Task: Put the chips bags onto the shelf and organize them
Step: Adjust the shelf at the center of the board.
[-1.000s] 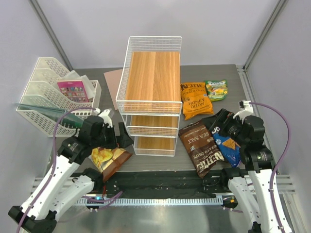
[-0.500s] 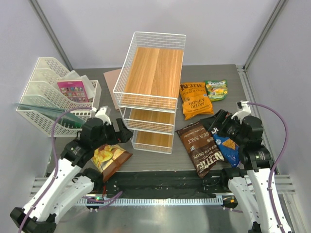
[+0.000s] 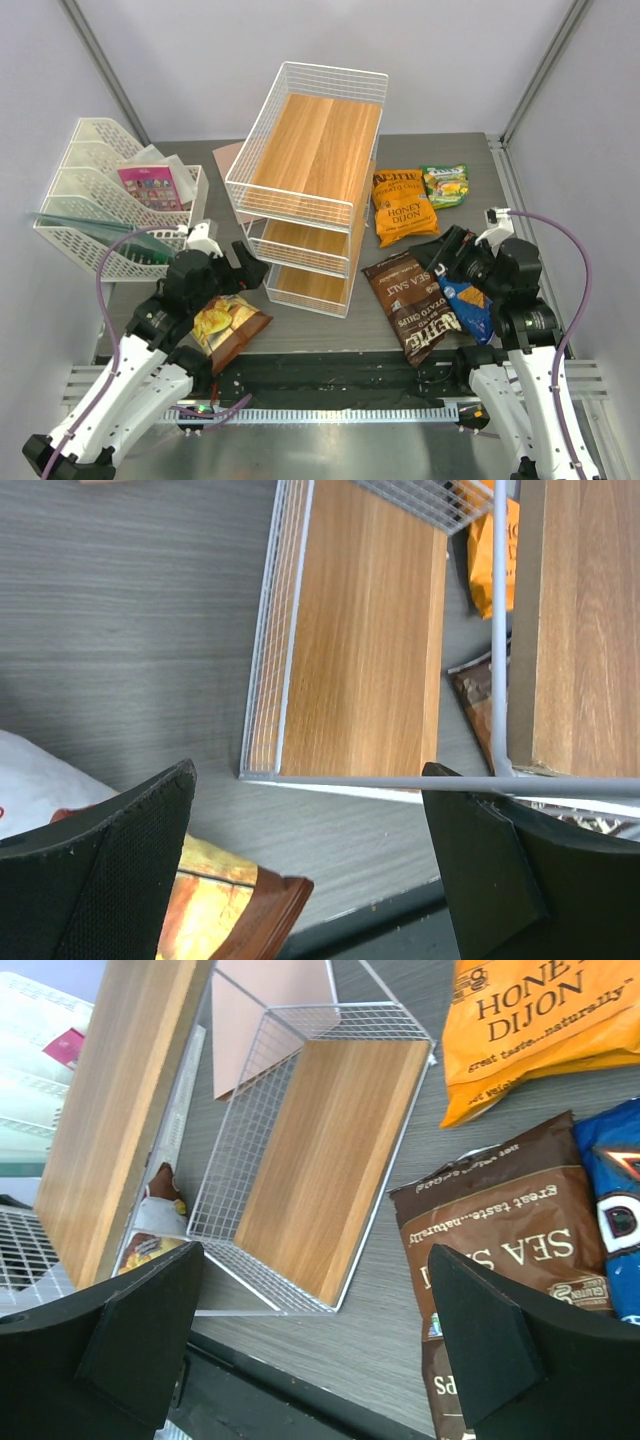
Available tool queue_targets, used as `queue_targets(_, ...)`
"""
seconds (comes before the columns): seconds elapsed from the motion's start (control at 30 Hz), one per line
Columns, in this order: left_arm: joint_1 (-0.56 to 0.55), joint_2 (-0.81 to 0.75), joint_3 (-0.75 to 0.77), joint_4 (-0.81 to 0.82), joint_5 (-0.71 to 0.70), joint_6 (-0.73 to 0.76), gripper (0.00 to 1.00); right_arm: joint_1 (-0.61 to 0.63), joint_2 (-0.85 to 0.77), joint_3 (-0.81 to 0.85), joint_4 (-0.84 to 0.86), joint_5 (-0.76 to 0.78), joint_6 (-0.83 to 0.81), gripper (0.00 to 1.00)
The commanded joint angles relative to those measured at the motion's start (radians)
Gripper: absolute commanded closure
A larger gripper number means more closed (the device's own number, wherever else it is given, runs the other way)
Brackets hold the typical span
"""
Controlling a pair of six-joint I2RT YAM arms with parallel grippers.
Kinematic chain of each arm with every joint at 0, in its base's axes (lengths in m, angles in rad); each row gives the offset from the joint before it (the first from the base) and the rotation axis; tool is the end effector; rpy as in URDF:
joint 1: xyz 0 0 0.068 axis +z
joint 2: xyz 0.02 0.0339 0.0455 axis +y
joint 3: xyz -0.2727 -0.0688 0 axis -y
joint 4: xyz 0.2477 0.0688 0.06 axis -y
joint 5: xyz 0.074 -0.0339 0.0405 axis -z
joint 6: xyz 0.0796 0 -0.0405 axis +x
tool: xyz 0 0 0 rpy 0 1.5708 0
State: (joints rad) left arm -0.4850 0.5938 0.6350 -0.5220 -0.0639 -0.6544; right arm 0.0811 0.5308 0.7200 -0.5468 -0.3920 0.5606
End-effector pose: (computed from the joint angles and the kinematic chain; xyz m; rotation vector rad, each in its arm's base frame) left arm 0.1572 -0.0771 0.2653 -0.2195 2.1012 -0.6339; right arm 0.1521 0.0429 0.3054 0.2037 1.9740 0.8006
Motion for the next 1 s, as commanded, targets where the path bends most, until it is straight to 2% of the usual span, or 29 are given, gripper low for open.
queue_targets(0.0, 0.006, -0.014, -0.041, 0.200, -0.076, -0.037, 0.07, 0.002, 0.018, -0.005, 0.068, -0.064, 0.042, 0.01)
queue_targets(0.2, 0.006, -0.002, -0.097, 0.275, -0.065, -0.048, 0.23, 0.002, 0.044, -0.022, 0.071, -0.100, 0.044, 0.03)
queue_targets(0.4, 0.006, -0.003, -0.075, 0.254, -0.174, -0.037, 0.24, 0.002, 0.063, -0.067, 0.102, -0.168, 0.058, 0.07)
queue_targets(0.63, 0.006, 0.055, 0.018, 0.169, -0.287, -0.010, 0.17, 0.002, 0.046, -0.077, 0.100, -0.168, 0.056, 0.07)
queue_targets(0.97, 0.011, 0.182, 0.213, 0.077, -0.439, 0.096, 0.00, 0.002, 0.038, -0.100, 0.116, -0.177, 0.064, 0.07)
